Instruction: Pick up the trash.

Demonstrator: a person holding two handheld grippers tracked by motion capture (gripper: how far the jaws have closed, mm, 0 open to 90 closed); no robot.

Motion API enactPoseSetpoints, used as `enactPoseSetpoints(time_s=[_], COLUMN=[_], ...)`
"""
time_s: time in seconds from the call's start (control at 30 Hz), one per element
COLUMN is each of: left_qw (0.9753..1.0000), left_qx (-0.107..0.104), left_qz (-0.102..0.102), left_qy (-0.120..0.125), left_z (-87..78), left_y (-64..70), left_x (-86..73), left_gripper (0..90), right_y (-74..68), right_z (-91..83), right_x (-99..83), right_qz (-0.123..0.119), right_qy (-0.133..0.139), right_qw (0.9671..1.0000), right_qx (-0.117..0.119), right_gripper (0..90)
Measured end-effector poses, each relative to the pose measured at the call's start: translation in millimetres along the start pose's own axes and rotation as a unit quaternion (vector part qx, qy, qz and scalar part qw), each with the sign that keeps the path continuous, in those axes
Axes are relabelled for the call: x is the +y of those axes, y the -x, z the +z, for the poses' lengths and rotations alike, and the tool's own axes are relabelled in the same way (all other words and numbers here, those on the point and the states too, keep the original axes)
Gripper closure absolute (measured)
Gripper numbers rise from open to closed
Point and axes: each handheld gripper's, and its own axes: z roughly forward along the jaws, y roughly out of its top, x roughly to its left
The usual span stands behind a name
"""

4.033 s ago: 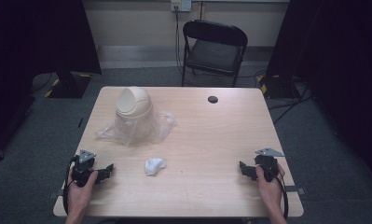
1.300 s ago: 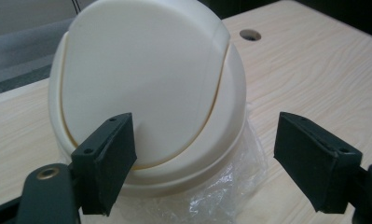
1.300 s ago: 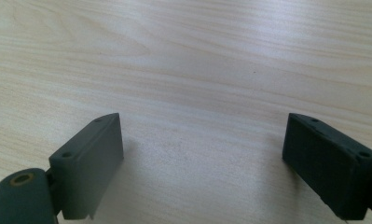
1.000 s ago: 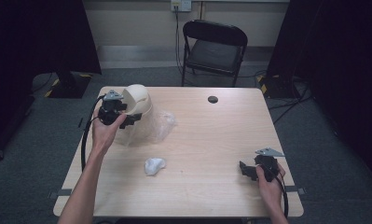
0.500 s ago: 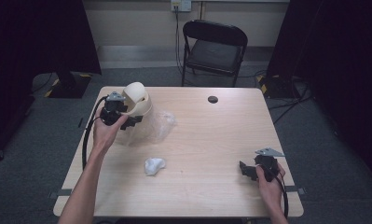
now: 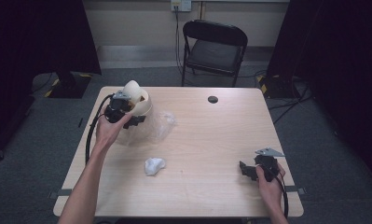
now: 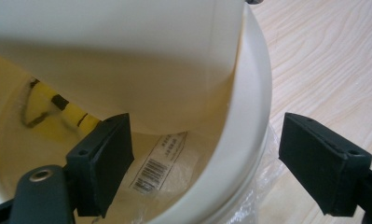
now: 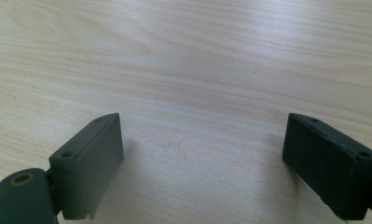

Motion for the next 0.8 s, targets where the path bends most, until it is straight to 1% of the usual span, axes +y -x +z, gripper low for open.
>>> enactPoseSetpoints(time_s=[0.03, 0.07, 0.1, 0.13, 0.17, 0.27, 0.37, 0.43, 0.5, 0.6, 0.63, 0.67, 0.7, 0.77, 0.8], left_qw=[0.9999, 0.9999, 1.0000, 1.0000, 1.0000, 1.0000, 0.9999, 0.9998, 0.9998, 0.9991, 0.9989, 0.9991, 0.9988, 0.9986, 0.9982], left_qx=[-0.007, -0.007, -0.005, -0.006, -0.004, 0.000, 0.005, 0.003, 0.005, 0.004, 0.004, 0.011, 0.014, 0.017, 0.016], left_qz=[-0.008, -0.008, -0.001, -0.001, 0.005, -0.001, 0.002, -0.007, -0.007, -0.017, -0.018, -0.009, -0.016, -0.017, -0.023], left_qy=[0.001, 0.001, -0.002, 0.001, 0.000, 0.008, 0.010, 0.017, 0.019, 0.039, 0.043, 0.039, 0.045, 0.046, 0.052], left_z=[2.5, 2.5, 4.9, 5.8, 5.5, 5.0, 0.1, -3.3, -5.7, -11.1, -12.7, -15.8, -17.0, -19.4, -21.6], left_y=[0.5, 0.5, 1.7, 2.1, 1.6, 2.0, 1.1, 1.5, 1.4, 2.4, 3.0, 2.7, 3.4, 2.4, 1.9], left_x=[-0.1, -0.1, 1.0, 1.3, 2.0, 2.0, 2.1, 2.1, 2.3, 1.8, 1.4, 0.2, -1.0, -2.5, -4.2], left_gripper=[17.1, 17.2, 17.4, 17.5, 17.8, 18.2, 18.8, 18.8, 18.8, 19.3, 19.4, 19.6, 19.6, 19.7, 19.8], right_y=[0.2, 0.2, 0.1, 0.1, 0.1, 0.1, 0.2, 0.2, 0.1, 0.1, 0.2, 0.1, 0.2, 0.2, 0.1], right_z=[0.0, 0.0, 0.0, 0.0, 0.1, 0.1, 0.0, 0.0, 0.0, 0.0, 0.1, 0.0, 0.0, 0.0, 0.1], right_x=[0.0, 0.0, 0.0, 0.0, 0.0, 0.0, 0.0, 0.0, 0.0, 0.0, 0.0, 0.0, 0.0, 0.0, 0.0], right_qz=[-0.001, -0.001, -0.001, -0.001, 0.000, -0.001, -0.001, -0.001, -0.001, -0.001, -0.001, 0.000, -0.001, -0.001, 0.000], right_qy=[0.000, 0.000, 0.000, 0.000, 0.001, 0.000, 0.000, 0.000, 0.000, 0.000, 0.000, 0.000, 0.000, 0.000, 0.001], right_qw=[1.0000, 1.0000, 1.0000, 1.0000, 1.0000, 1.0000, 1.0000, 1.0000, 1.0000, 1.0000, 1.0000, 1.0000, 1.0000, 1.0000, 1.0000], right_qx=[0.000, 0.000, 0.000, 0.000, 0.000, 0.000, 0.000, 0.000, 0.000, 0.000, 0.000, 0.000, 0.000, 0.000, 0.000], right_gripper=[11.4, 11.4, 11.4, 11.4, 11.4, 11.4, 11.4, 11.4, 11.4, 11.4, 11.4, 11.4, 11.4, 11.4, 11.4])
